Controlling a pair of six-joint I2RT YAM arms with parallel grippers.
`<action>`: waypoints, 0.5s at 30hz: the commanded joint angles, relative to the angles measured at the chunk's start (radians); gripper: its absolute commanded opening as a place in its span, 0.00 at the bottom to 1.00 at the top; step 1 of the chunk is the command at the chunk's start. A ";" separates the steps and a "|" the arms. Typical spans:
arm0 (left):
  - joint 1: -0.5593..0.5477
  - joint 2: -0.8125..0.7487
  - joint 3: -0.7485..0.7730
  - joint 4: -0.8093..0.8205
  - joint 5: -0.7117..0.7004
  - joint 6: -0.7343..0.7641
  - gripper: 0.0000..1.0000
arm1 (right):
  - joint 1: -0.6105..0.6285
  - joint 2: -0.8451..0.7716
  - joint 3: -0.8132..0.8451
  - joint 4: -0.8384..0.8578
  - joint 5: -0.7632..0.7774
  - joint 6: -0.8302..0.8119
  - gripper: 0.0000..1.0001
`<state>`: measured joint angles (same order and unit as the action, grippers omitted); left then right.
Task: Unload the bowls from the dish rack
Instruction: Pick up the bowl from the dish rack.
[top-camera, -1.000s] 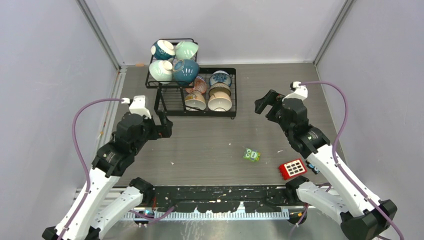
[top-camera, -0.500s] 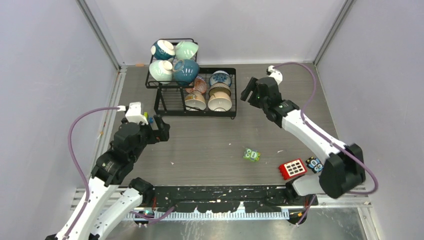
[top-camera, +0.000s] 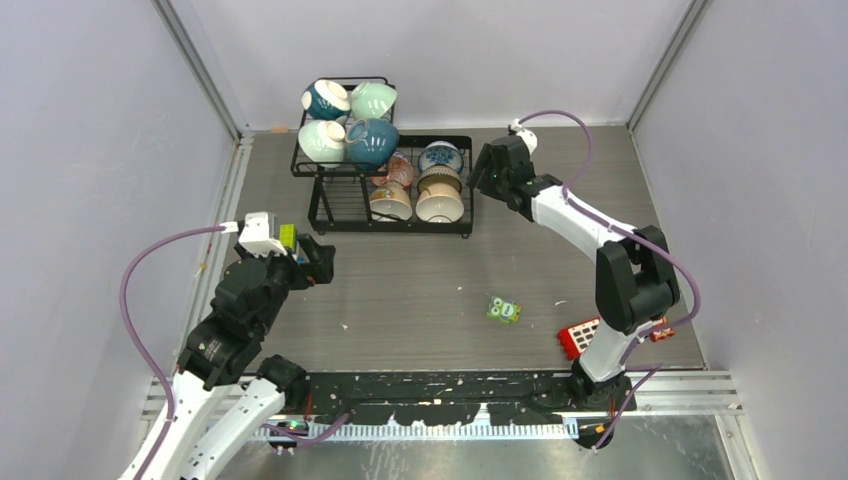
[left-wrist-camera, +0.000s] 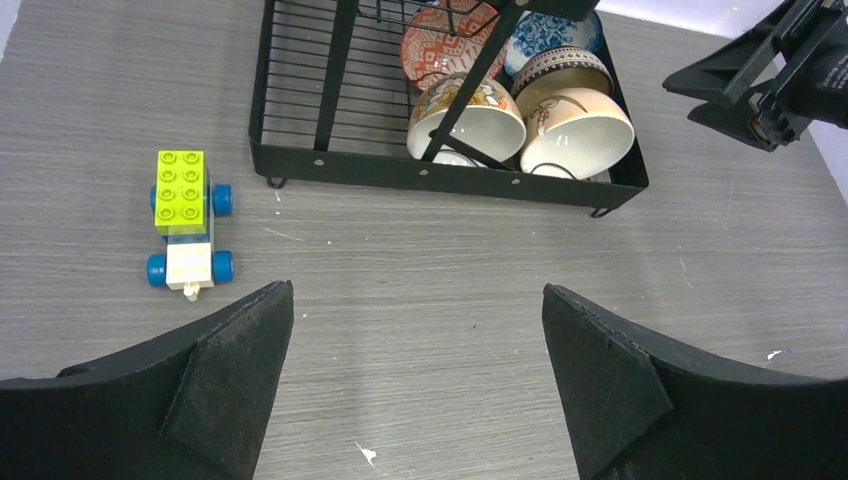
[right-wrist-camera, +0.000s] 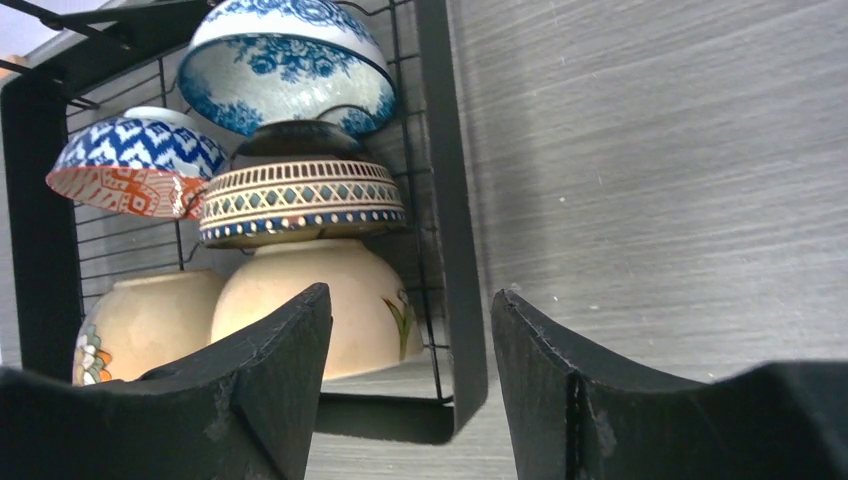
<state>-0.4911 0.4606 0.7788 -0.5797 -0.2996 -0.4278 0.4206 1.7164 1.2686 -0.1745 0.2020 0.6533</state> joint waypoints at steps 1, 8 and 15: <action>-0.003 -0.001 0.001 0.054 -0.035 0.018 0.96 | -0.009 0.052 0.075 0.041 -0.015 -0.010 0.63; -0.003 0.002 0.004 0.044 -0.057 0.019 0.96 | -0.017 0.126 0.098 0.041 -0.031 0.006 0.55; -0.003 0.010 0.004 0.047 -0.057 0.018 0.95 | -0.018 0.158 0.116 0.002 -0.035 -0.010 0.46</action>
<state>-0.4911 0.4610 0.7788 -0.5785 -0.3370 -0.4149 0.4046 1.8793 1.3312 -0.1703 0.1696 0.6537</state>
